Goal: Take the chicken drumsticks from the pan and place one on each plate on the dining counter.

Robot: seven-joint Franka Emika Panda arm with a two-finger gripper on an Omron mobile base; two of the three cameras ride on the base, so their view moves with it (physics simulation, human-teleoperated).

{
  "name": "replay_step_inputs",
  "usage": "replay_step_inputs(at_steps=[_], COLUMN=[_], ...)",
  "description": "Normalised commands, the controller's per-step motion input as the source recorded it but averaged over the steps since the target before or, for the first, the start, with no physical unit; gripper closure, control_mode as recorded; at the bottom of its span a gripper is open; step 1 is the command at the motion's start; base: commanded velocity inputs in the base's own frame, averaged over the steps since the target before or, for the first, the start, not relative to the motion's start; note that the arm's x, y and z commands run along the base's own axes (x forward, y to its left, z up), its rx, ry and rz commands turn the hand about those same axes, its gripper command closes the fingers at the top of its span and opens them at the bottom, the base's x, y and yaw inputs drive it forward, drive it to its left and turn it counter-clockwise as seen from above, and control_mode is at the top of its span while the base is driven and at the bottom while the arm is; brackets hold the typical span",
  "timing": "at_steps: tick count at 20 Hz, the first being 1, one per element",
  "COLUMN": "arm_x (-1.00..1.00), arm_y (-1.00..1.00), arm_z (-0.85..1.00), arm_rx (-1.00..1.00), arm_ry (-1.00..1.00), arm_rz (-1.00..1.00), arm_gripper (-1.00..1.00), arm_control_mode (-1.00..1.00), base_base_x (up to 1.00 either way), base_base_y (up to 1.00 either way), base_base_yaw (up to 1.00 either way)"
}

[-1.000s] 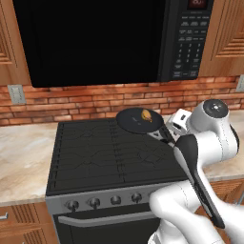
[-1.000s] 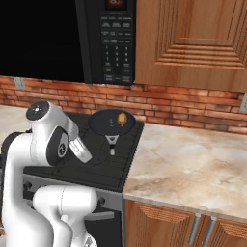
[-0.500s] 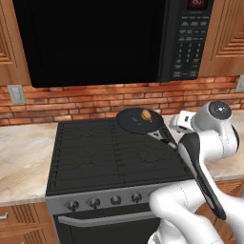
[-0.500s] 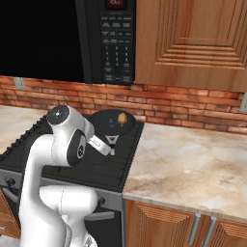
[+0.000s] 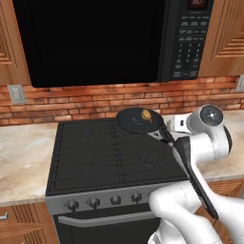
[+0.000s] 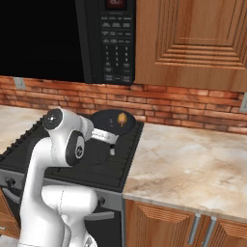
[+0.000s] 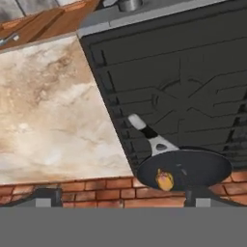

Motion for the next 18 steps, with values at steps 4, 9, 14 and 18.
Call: replay_step_inputs(at_steps=[4, 9, 14, 18], arm_x=[0.43, 0.67, 0.65, 0.47], arm_y=[0.0, 0.05, 0.31, 0.16], arm_z=[0.0, 0.0, 0.2, 0.34], arm_rx=[0.0, 0.01, -0.02, -0.01], arm_ry=[-0.37, -0.09, 0.22, 0.34], arm_rz=[0.05, 0.12, 0.14, 0.16], arm_gripper=[-1.0, -1.0, -1.0, -1.0], arm_control_mode=[-1.0, -1.0, -1.0, -1.0], base_base_x=[0.0, 0.0, 0.0, 0.0], base_base_y=[0.0, 0.0, 0.0, 0.0], base_base_yaw=[0.0, 0.0, 0.0, 0.0])
